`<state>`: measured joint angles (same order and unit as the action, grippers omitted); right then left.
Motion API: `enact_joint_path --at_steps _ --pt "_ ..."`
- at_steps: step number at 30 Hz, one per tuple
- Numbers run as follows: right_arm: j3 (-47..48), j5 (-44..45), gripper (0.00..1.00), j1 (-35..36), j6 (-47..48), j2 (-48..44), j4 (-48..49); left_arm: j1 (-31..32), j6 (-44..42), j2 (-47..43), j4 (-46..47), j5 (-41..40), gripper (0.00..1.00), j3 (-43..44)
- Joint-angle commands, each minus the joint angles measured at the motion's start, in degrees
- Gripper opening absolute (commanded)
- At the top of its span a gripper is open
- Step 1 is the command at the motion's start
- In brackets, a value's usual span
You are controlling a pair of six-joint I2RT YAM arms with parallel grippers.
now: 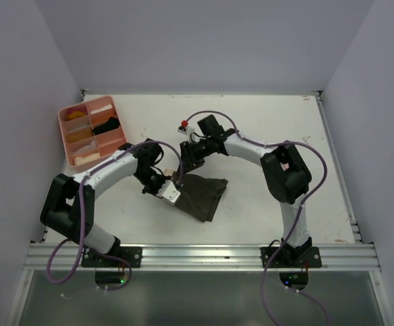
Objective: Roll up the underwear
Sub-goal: Fold the underwear
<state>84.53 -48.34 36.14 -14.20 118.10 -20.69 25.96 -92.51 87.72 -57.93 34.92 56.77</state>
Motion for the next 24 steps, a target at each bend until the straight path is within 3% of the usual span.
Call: enact_joint_path --at_steps 1,9,24 --pt "-0.06 -2.9 0.3 1.03 -8.64 1.77 8.19 0.15 -1.27 -1.68 -2.36 1.56 0.0 -0.35" --pt "-3.93 -2.47 0.29 3.41 -13.14 8.62 14.53 0.24 -0.31 -0.89 -3.68 2.26 0.0 2.46" --pt "-6.48 -3.69 0.28 4.73 -5.41 8.72 7.51 -2.57 3.65 10.62 -4.73 5.6 0.0 12.39"
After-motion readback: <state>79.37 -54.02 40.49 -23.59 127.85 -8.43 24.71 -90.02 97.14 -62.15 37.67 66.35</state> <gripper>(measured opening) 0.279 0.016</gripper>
